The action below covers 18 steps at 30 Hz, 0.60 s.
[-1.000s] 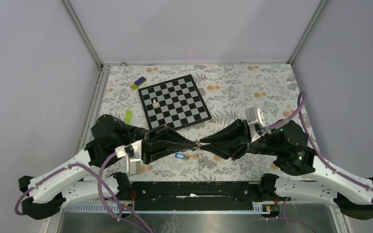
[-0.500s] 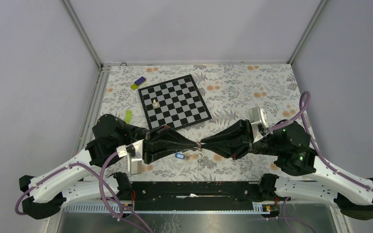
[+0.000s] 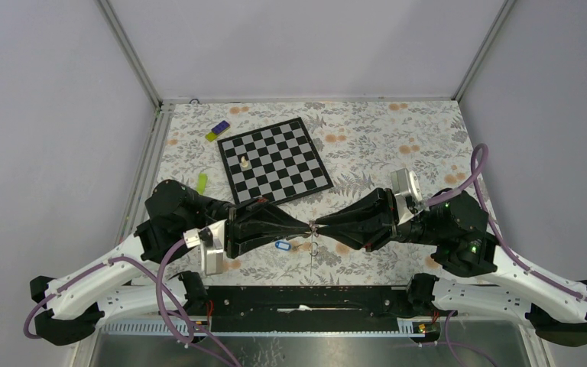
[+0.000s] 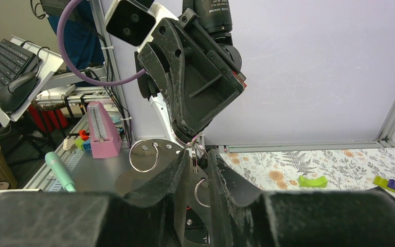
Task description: Remove the keys from the keyring
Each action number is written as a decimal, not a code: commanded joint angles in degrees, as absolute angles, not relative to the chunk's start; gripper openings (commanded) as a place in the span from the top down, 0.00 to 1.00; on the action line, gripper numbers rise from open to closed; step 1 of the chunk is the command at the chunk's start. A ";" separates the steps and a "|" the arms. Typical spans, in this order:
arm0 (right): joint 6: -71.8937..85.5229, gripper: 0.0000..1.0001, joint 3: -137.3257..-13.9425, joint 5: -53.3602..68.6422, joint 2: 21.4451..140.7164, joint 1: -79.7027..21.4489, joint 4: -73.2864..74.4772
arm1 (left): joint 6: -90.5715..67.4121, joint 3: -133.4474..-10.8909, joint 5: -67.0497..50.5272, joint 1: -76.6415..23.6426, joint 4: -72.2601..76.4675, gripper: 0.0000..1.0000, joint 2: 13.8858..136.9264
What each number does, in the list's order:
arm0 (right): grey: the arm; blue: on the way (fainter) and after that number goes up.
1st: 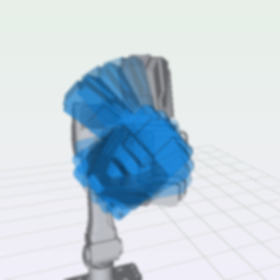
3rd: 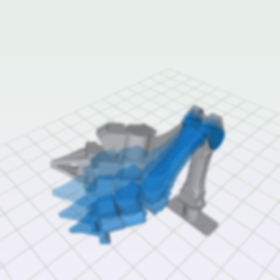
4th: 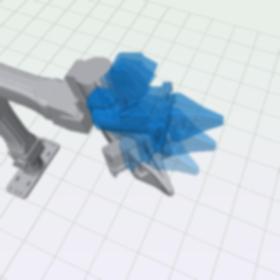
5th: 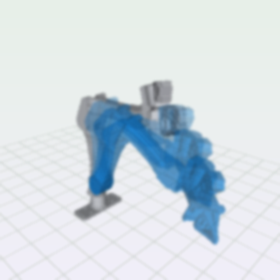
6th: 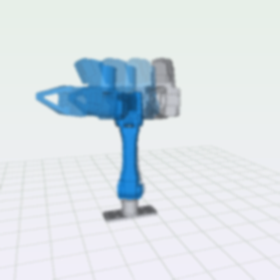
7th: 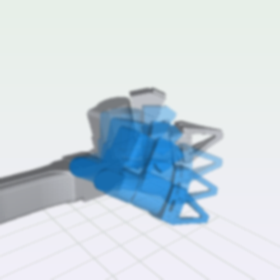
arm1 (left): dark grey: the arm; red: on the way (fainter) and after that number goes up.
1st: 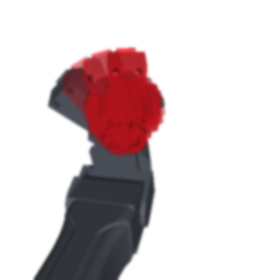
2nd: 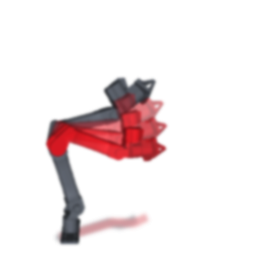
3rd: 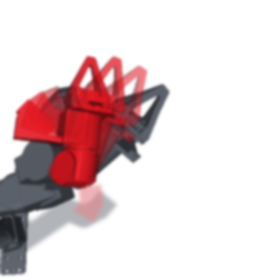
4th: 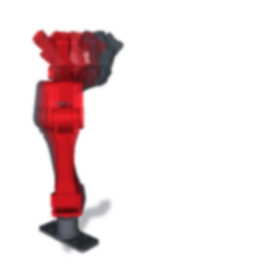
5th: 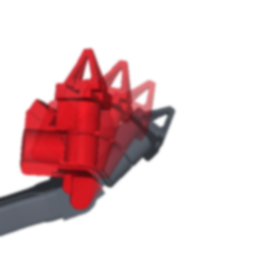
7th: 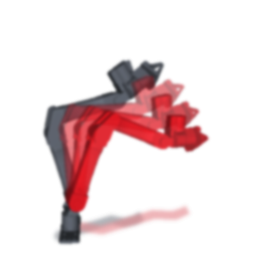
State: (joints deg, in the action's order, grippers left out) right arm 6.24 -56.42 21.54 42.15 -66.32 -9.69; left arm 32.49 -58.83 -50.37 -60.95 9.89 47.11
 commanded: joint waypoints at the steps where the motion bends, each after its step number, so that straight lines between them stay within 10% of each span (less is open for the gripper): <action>1: 5.85 0.73 -56.98 21.02 42.27 -66.27 -11.60 | 32.35 -61.78 -51.62 -60.88 12.40 1.00 47.19; 18: 5.49 0.74 -56.51 21.34 42.64 -66.21 -11.55 | 32.31 -61.90 -51.68 -60.82 12.44 1.00 47.37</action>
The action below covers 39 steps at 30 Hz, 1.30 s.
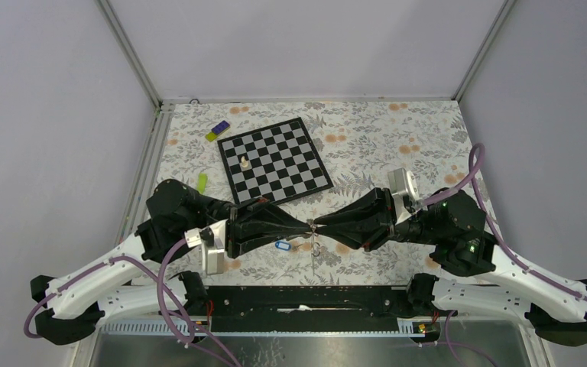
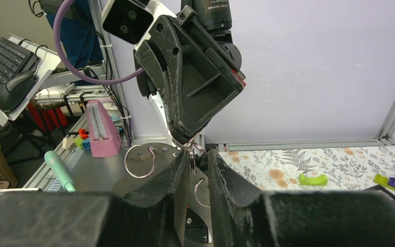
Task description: Remove the keys from the keyring
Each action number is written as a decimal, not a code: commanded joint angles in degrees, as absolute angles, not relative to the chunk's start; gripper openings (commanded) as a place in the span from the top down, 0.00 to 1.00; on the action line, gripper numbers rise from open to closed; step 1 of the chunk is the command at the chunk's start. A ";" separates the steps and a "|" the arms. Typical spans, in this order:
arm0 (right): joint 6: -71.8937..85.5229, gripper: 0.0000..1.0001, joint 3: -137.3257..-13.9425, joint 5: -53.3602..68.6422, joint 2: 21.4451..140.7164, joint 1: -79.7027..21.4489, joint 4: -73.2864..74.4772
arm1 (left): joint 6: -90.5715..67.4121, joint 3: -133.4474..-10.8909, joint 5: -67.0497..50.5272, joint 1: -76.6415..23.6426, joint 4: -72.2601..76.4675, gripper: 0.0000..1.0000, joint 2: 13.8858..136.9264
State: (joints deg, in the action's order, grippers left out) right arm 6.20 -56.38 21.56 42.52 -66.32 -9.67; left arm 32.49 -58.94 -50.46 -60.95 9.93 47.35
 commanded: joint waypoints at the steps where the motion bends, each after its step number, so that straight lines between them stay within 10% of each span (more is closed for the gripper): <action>1: 5.53 0.74 -56.51 21.23 42.67 -66.22 -11.60 | 32.34 -61.87 -51.75 -60.82 12.40 1.00 47.30; 15: 4.95 1.00 -57.17 18.54 42.54 -66.23 -11.64 | 32.55 -61.72 -51.42 -60.82 12.04 1.00 46.93; 39: 11.05 1.00 -53.51 15.68 38.67 -66.31 -22.32 | 33.17 -61.34 -50.82 -60.82 11.56 1.00 46.15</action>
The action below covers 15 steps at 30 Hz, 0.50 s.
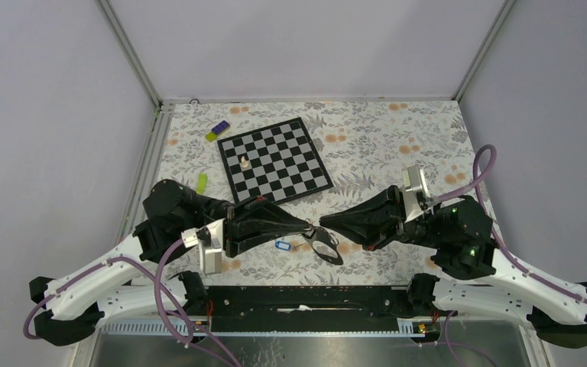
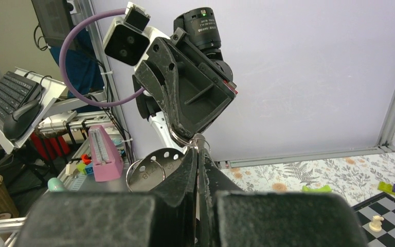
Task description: Remove the keys from the keyring
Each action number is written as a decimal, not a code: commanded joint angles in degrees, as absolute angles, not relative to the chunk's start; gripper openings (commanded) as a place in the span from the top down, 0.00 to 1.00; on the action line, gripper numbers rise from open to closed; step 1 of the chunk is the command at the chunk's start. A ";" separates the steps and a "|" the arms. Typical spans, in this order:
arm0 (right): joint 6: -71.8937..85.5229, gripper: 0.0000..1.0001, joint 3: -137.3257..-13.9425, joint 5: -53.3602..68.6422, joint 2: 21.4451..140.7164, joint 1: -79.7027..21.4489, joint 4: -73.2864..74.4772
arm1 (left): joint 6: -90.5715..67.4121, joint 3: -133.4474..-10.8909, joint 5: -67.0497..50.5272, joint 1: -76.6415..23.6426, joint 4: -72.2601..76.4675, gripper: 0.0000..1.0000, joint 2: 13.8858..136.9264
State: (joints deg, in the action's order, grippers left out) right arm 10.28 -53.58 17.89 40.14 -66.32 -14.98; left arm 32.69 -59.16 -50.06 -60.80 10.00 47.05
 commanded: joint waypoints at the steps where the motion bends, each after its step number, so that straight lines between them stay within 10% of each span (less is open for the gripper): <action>1: 11.16 1.00 -53.46 15.51 38.53 -66.26 -22.59 | 33.28 -61.35 -50.80 -60.82 11.44 1.00 46.14; 15: 15.11 1.00 -50.81 14.02 37.15 -66.27 -29.63 | 33.33 -61.39 -50.72 -60.83 11.45 1.00 46.34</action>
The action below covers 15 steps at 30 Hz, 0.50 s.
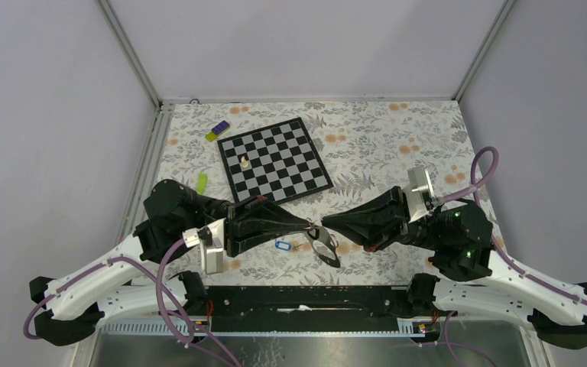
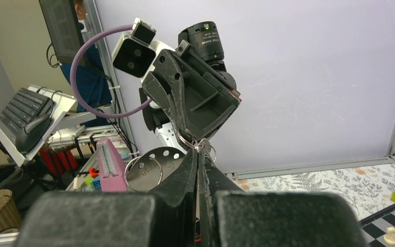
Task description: Remove the keys from the keyring
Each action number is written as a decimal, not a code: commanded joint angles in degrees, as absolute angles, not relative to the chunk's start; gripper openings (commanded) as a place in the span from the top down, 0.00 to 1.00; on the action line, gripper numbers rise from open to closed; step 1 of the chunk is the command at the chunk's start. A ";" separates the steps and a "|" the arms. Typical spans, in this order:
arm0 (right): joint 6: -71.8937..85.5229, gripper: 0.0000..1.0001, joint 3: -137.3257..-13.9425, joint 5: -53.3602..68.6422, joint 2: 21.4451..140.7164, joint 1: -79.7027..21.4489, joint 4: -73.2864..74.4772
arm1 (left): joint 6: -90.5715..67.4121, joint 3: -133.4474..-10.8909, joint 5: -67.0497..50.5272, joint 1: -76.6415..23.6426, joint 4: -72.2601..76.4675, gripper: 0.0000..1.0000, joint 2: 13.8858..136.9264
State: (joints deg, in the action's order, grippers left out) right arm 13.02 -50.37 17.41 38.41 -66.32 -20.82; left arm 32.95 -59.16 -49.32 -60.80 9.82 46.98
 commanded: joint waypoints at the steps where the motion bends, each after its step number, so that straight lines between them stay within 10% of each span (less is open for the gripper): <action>1: 15.79 1.00 -50.76 13.22 37.17 -66.27 -30.22 | 33.33 -61.43 -50.74 -60.83 11.45 1.00 46.44; 15: 19.35 1.00 -48.81 9.45 36.79 -66.25 -34.62 | 33.96 -61.09 -48.80 -60.83 11.65 1.00 46.49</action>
